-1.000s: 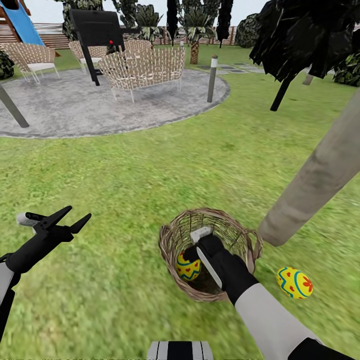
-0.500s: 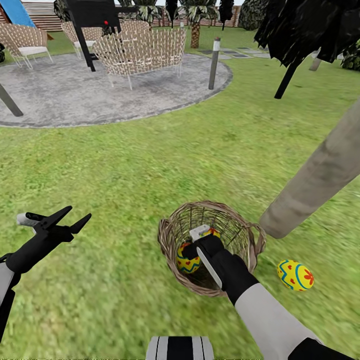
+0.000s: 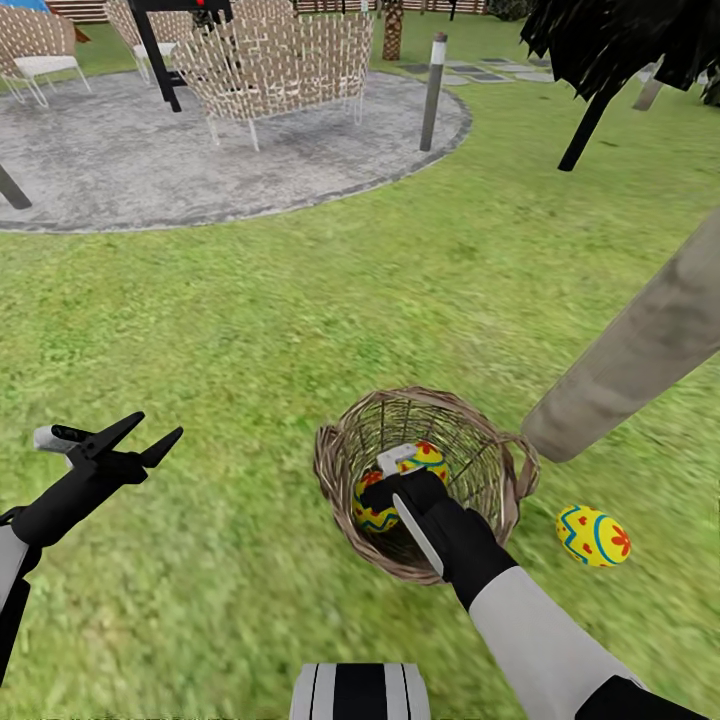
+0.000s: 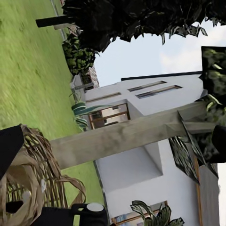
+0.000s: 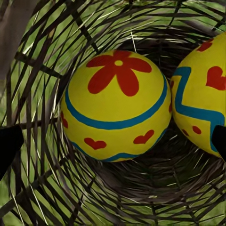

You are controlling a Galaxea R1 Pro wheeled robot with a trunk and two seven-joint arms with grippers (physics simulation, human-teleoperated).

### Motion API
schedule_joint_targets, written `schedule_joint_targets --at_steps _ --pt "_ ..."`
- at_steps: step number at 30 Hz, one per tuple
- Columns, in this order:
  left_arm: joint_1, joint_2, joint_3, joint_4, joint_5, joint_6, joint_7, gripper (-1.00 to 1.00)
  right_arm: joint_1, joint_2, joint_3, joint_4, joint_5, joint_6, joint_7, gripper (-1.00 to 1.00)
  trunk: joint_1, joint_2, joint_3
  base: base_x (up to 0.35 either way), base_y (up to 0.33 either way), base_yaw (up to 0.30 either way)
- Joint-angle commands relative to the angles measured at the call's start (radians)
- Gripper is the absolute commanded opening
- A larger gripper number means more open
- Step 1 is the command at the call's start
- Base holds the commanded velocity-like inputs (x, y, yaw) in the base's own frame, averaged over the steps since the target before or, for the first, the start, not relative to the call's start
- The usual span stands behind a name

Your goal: Take the three Easter eggs out of the wicker basket on the lawn in the garden, then place them on the lawn next to a single tree (choose any tree) so that all three eggs are next to the same tree and none are left in the basket.

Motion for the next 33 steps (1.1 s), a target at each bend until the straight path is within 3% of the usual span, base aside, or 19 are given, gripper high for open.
schedule_joint_targets --at_steps 1,24,33 --pt "0.000 0.000 0.000 0.000 0.001 0.000 0.000 1.00 0.000 0.000 0.000 0.000 0.000 -0.003 0.001 1.00 0.000 0.000 0.000 0.000 0.000 0.000" --pt "0.000 0.000 0.000 0.000 0.000 0.000 0.000 1.00 0.000 -0.002 -0.003 0.002 0.002 -0.053 -0.009 1.00 0.006 -0.003 -0.054 0.000 0.000 0.000" --pt "0.000 0.000 0.000 0.000 0.000 0.000 0.000 1.00 0.000 -0.003 -0.007 0.001 0.004 -0.119 -0.013 1.00 0.008 -0.004 -0.070 0.000 0.000 0.000"
